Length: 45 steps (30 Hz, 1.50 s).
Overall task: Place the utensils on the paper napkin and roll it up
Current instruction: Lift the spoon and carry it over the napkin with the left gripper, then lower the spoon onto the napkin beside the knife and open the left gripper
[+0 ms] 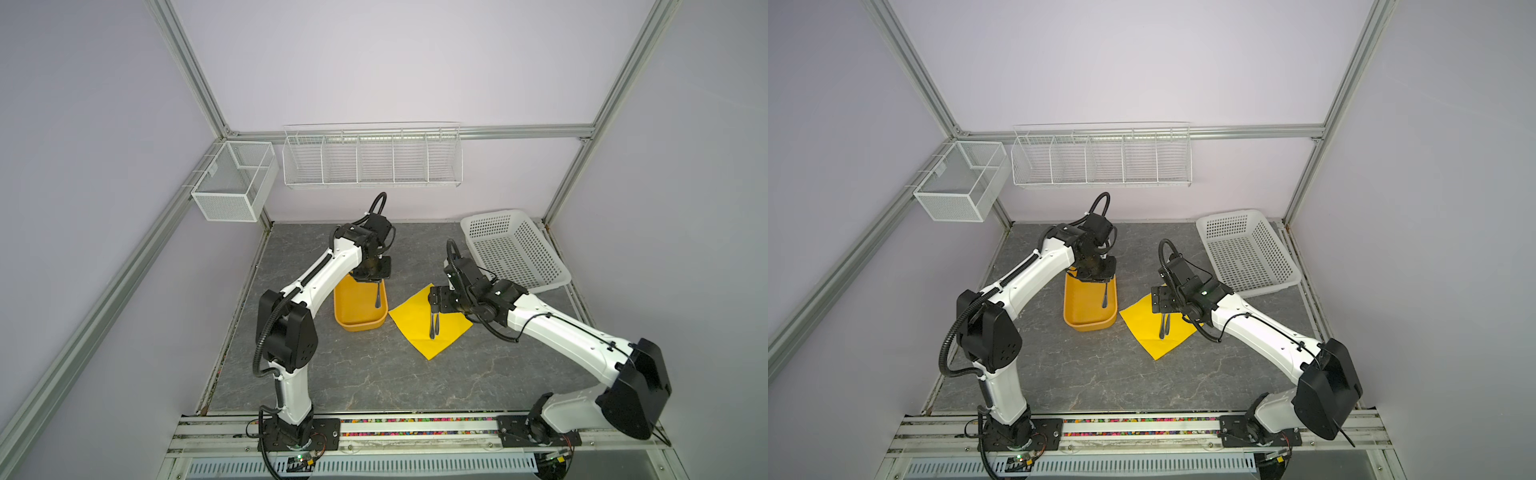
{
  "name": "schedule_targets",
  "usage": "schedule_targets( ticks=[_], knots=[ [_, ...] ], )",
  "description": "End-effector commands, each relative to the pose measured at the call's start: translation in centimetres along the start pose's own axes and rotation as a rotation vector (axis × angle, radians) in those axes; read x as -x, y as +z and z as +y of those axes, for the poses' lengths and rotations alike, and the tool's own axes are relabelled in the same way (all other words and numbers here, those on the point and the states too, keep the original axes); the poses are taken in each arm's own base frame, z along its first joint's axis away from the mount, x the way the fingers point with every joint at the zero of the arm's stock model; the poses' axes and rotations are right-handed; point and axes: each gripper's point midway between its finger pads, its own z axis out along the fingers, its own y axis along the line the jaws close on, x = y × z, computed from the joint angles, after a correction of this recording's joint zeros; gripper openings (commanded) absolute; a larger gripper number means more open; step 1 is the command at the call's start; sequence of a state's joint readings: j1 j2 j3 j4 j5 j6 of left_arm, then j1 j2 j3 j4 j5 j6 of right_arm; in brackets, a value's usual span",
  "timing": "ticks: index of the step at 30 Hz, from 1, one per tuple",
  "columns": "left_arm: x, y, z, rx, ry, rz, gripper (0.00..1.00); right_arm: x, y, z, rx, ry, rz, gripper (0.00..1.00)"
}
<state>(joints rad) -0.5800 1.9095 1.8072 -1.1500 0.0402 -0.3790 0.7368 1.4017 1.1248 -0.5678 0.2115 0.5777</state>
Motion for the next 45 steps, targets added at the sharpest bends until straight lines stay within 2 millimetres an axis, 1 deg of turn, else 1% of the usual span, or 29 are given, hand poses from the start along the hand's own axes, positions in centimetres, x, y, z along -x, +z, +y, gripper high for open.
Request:
schedule_targets(
  ticks=[1, 3, 4, 7, 10, 13, 17, 19, 20, 24, 30, 35, 39, 45],
  knots=[
    [-1.8, 2.4, -3.1, -0.019, 0.016, 0.086, 0.02, 0.2, -0.4, -1.1, 0.007, 0.089, -0.022, 0.89],
    [-2.5, 3.5, -5.7, -0.040, 0.043, 0.087, 0.02, 0.0, -0.6, -1.7, 0.001, 0.102, -0.024, 0.89],
    [-2.8, 4.1, -6.5, -0.045, 0.051, 0.095, 0.02, 0.0, -0.7, -1.9, -0.002, 0.108, -0.028, 0.89],
    [-3.9, 6.0, -8.4, -0.057, 0.054, 0.133, 0.01, -0.2, -1.1, -3.3, -0.042, 0.140, -0.047, 0.89],
    [-4.7, 7.4, -9.7, -0.079, 0.055, 0.149, 0.01, -0.8, -1.4, -4.8, -0.081, 0.176, -0.042, 0.89],
    [-5.1, 9.0, -9.8, -0.075, 0.039, 0.173, 0.01, -1.2, -1.8, -5.4, -0.095, 0.181, -0.038, 0.89],
    [-5.4, 10.0, -9.5, -0.056, 0.009, 0.187, 0.01, -1.7, -2.2, -6.1, -0.108, 0.195, -0.047, 0.89],
    [-5.5, 10.4, -9.9, -0.075, 0.003, 0.200, 0.01, -1.8, -2.3, -6.4, -0.116, 0.208, -0.054, 0.89],
    [-5.7, 10.7, -10.2, -0.089, 0.001, 0.210, 0.01, -1.8, -2.3, -6.5, -0.118, 0.213, -0.055, 0.89],
    [-5.4, 11.4, -10.3, -0.084, 0.001, 0.205, 0.02, -2.0, -2.4, -6.5, -0.118, 0.213, -0.044, 0.89],
    [-6.0, 13.2, -10.7, -0.089, 0.014, 0.258, 0.02, -2.0, -2.8, -6.7, -0.119, 0.210, -0.054, 0.89],
    [-5.7, 13.7, -10.8, -0.093, 0.013, 0.248, 0.03, -1.9, -3.1, -6.6, -0.109, 0.210, -0.066, 0.89],
    [-6.0, 14.7, -10.9, -0.086, 0.012, 0.275, 0.03, -1.9, -3.2, -6.9, -0.127, 0.200, -0.064, 0.89],
    [-5.8, 15.1, -11.1, -0.091, 0.018, 0.282, 0.04, -1.9, -3.4, -7.1, -0.141, 0.186, -0.061, 0.89]
  ],
)
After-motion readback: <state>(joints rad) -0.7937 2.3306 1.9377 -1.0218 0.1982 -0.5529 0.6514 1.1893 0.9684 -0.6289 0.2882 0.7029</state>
